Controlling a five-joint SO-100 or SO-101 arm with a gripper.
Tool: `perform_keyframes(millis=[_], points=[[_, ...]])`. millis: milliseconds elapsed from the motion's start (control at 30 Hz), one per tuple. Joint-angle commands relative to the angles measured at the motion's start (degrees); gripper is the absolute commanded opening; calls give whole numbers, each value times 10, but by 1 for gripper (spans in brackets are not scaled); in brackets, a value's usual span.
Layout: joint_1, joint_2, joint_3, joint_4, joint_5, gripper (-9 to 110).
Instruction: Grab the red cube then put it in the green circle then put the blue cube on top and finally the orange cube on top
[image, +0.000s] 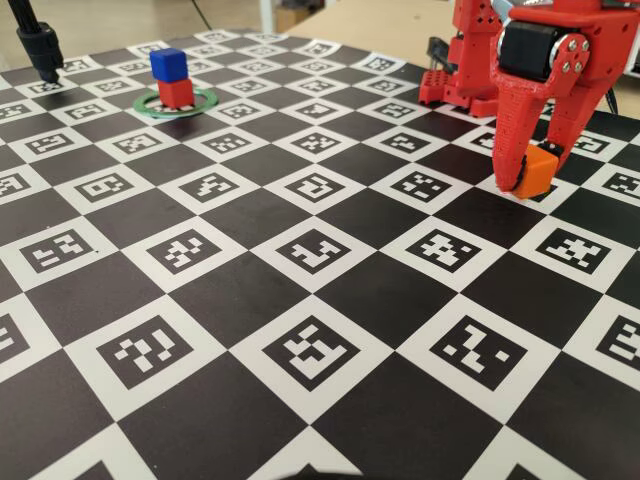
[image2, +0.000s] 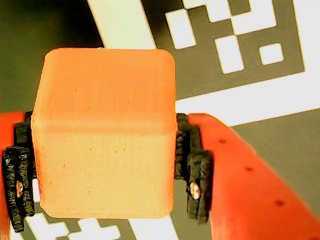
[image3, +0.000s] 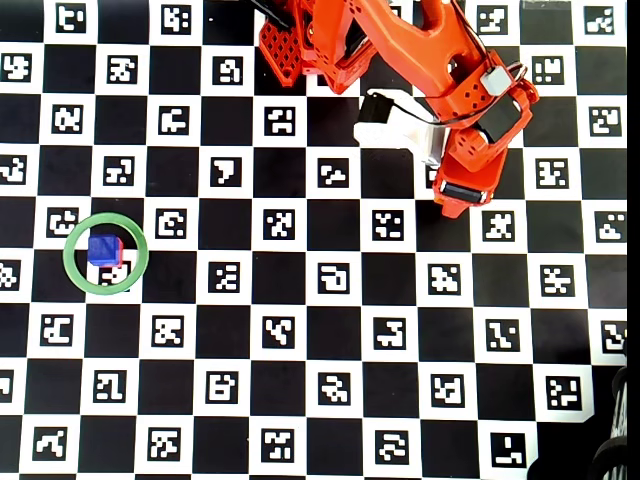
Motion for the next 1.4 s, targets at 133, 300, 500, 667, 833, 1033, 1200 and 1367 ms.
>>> perform_keyframes(millis=[133, 300, 500, 667, 833, 1033, 1200, 1367], points=[[94, 63, -158, 112, -76, -6], [185, 61, -248, 191, -132, -6], [271, 22, -364, 351, -279, -6], [335, 24, -410, 425, -365, -6], [394, 71, -387, 430, -424, -6], [461, 125, -317, 431, -504, -6], [528, 130, -260, 431, -650, -6], [575, 120, -242, 431, -715, -6]])
